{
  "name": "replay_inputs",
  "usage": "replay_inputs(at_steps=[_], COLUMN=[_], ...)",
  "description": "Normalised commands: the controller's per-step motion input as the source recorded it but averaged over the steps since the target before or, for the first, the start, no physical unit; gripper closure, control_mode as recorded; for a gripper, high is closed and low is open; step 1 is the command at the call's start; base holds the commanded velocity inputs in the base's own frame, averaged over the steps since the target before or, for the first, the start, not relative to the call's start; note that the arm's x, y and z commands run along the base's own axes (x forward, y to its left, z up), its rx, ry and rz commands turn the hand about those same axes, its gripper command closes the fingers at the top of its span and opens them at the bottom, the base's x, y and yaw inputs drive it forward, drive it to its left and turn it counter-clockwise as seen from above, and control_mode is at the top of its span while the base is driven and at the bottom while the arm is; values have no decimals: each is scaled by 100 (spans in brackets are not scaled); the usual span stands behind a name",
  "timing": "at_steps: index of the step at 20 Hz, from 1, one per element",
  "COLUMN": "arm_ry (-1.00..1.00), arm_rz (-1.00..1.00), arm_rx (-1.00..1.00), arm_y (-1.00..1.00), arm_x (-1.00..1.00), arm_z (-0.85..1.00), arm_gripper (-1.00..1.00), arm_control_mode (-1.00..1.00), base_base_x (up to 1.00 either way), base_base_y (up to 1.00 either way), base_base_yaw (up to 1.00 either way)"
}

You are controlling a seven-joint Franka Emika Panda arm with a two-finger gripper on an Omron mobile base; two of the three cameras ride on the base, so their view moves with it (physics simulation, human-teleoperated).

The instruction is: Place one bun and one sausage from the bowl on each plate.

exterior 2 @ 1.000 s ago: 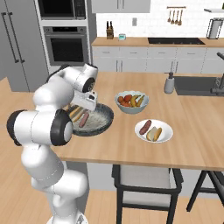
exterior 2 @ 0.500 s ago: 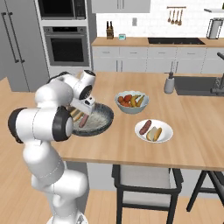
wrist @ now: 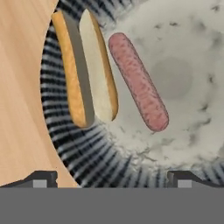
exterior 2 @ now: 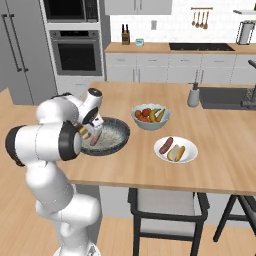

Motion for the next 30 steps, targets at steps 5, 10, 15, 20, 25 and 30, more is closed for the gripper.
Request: replay_inputs(at_steps=[5, 10, 15, 20, 25, 30], arm_ry=[2, 0, 0, 1, 0, 0], arm_rz=[-19, 1, 11, 12, 6, 2], arm_rx=[8, 1, 0, 0, -3, -1], arm_y=[0, 5, 4, 3, 41, 12], arm_x=[27, 34, 57, 61, 27, -9], arm_z=[-26, -10, -22, -36, -39, -76], arm_gripper=[-100, -100, -100, -100, -100, -100], arm_control_mode=[-100, -100, -100, -100, -100, -100], base_base_x=[0, 0, 0, 0, 0, 0], base_base_y=[0, 0, 0, 0, 0, 0], base_base_yaw=[0, 0, 0, 0, 0, 0])
